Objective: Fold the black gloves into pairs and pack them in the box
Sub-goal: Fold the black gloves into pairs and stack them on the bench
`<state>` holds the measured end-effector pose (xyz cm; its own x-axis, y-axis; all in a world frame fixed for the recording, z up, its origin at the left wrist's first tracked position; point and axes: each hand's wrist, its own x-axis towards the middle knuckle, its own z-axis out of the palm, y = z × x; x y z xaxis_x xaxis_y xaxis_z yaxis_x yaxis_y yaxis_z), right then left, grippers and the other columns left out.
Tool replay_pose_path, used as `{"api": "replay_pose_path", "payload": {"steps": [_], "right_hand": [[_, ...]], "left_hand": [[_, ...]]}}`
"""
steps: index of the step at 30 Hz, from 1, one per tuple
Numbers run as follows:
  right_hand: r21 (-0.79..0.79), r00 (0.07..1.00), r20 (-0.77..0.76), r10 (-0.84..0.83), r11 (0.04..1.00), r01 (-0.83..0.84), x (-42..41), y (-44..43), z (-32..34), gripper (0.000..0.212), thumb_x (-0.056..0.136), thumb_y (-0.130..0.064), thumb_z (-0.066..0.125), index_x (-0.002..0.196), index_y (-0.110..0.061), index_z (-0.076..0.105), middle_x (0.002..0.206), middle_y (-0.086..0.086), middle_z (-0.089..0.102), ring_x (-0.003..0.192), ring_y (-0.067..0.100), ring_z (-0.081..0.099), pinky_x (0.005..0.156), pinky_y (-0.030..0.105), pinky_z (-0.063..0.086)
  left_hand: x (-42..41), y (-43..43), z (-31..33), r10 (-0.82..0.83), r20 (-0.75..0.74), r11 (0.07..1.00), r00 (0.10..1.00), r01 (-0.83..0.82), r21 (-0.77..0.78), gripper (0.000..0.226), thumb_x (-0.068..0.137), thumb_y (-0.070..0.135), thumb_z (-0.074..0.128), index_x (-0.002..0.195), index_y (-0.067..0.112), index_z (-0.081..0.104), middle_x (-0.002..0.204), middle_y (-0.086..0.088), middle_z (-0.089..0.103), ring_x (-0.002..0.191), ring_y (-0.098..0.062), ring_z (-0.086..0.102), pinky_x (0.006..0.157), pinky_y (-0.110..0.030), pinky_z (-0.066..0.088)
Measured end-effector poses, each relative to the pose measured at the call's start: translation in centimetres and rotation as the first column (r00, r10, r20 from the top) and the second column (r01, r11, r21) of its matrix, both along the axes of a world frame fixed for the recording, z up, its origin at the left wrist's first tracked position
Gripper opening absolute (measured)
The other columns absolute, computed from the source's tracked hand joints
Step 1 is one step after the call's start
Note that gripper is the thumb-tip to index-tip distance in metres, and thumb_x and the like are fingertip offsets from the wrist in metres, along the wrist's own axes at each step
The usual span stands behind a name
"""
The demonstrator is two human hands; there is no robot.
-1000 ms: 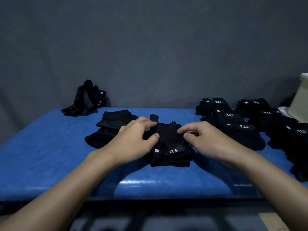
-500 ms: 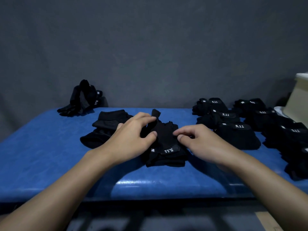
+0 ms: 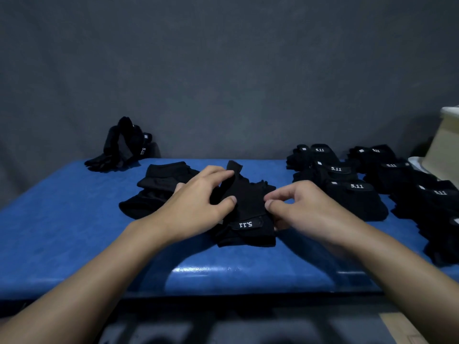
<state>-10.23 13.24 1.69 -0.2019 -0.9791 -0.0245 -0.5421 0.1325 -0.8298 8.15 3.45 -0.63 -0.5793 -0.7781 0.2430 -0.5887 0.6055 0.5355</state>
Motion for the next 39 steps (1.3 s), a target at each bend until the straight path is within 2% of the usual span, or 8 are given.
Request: {"api": "replay_pose_path", "payload": {"steps": [6, 13, 18, 20, 23, 28, 31, 39], "right_hand": [[0.021, 0.991, -0.129, -0.032, 0.999, 0.035, 0.4, 0.2, -0.3, 0.011, 0.090, -0.027, 0.066, 0.092, -0.017, 0.069, 0.082, 0.001, 0.072, 0.081, 0.017, 0.069, 0.079, 0.033, 0.055], [-0.036, 0.982, -0.175, -0.064, 0.998, 0.058, 0.3, -0.3, -0.8, 0.032, 0.089, -0.029, 0.067, 0.119, -0.018, 0.066, 0.110, -0.012, 0.059, 0.091, 0.008, 0.063, 0.088, 0.029, 0.053], [-0.017, 0.982, -0.185, -0.042, 0.999, 0.039, 0.3, -0.2, -0.5, 0.008, 0.090, -0.027, 0.067, 0.082, -0.025, 0.065, 0.092, -0.009, 0.064, 0.083, 0.011, 0.066, 0.085, 0.035, 0.056], [-0.028, 0.972, -0.233, -0.034, 0.999, 0.028, 0.0, -0.3, -0.8, 0.002, 0.090, -0.028, 0.066, 0.089, -0.026, 0.066, 0.094, -0.007, 0.060, 0.083, 0.009, 0.064, 0.085, 0.030, 0.053], [-0.204, 0.934, -0.355, -0.030, 0.978, -0.046, -0.5, -0.6, -1.5, 0.029, 0.090, -0.030, 0.065, 0.118, -0.023, 0.065, 0.114, -0.011, 0.047, 0.095, -0.002, 0.054, 0.090, 0.019, 0.040], [-0.150, 0.858, -0.446, 0.254, 0.924, -0.352, 0.1, -0.2, -1.8, 0.051, 0.076, -0.066, 0.055, 0.120, -0.042, 0.063, 0.120, -0.035, 0.051, 0.125, -0.007, 0.040, 0.113, 0.037, 0.029], [-0.071, 0.807, -0.515, 0.288, 0.924, -0.375, -0.1, -0.2, -2.4, 0.039, 0.081, -0.054, 0.066, 0.118, -0.043, 0.063, 0.119, -0.032, 0.053, 0.121, -0.008, 0.041, 0.113, 0.037, 0.027], [-0.021, 0.786, -0.536, 0.308, 0.926, -0.377, -1.1, -0.5, -2.0, 0.018, 0.085, -0.034, 0.069, 0.103, -0.040, 0.070, 0.110, -0.028, 0.060, 0.109, -0.002, 0.054, 0.106, 0.034, 0.037]], "left_hand": [[-0.1, 0.2, -0.5, 0.007, 0.189, 1.000, 0.982, -0.001, -0.031, 0.064, 0.095, 0.054, 0.048, 0.152, 0.029, 0.034, 0.150, 0.021, 0.030, 0.140, -0.004, 0.031, 0.114, -0.040, 0.022], [-0.1, 0.3, -0.7, 0.025, 0.276, 0.998, 0.961, -0.010, -0.056, 0.069, 0.095, 0.058, 0.043, 0.154, 0.027, 0.028, 0.154, 0.012, 0.025, 0.142, -0.009, 0.029, 0.116, -0.044, 0.021], [0.0, 0.0, -1.0, 0.001, 0.255, 0.998, 0.967, 0.014, -0.057, 0.070, 0.092, 0.063, 0.043, 0.153, 0.034, 0.024, 0.152, 0.013, 0.029, 0.141, -0.010, 0.030, 0.116, -0.045, 0.022], [0.4, -0.2, -0.8, -0.018, 0.212, 0.999, 0.977, 0.024, -0.024, 0.069, 0.092, 0.063, 0.046, 0.152, 0.038, 0.023, 0.147, 0.015, 0.034, 0.139, -0.009, 0.032, 0.116, -0.043, 0.024], [1.4, -0.8, 0.0, -0.015, 0.088, 1.000, 0.996, 0.016, -0.004, 0.058, 0.094, 0.048, 0.054, 0.148, 0.037, 0.035, 0.137, 0.016, 0.042, 0.131, -0.009, 0.040, 0.115, -0.040, 0.031], [3.2, -1.6, 0.7, 0.011, 0.102, 0.997, 0.995, -0.004, -0.071, 0.036, 0.095, 0.009, 0.053, 0.123, 0.029, 0.063, 0.113, 0.013, 0.057, 0.103, -0.001, 0.054, 0.090, -0.011, 0.040], [3.8, -1.6, 0.4, -0.009, 0.152, 0.999, 0.988, 0.015, -0.035, 0.045, 0.092, 0.000, 0.046, 0.117, 0.033, 0.064, 0.106, 0.017, 0.058, 0.094, 0.004, 0.055, 0.077, -0.009, 0.037], [3.9, -1.6, 0.0, -0.024, 0.037, 0.999, 0.999, 0.025, -0.029, 0.045, 0.095, 0.007, 0.054, 0.133, 0.029, 0.053, 0.107, 0.016, 0.053, 0.098, 0.000, 0.054, 0.082, -0.011, 0.039]]}}
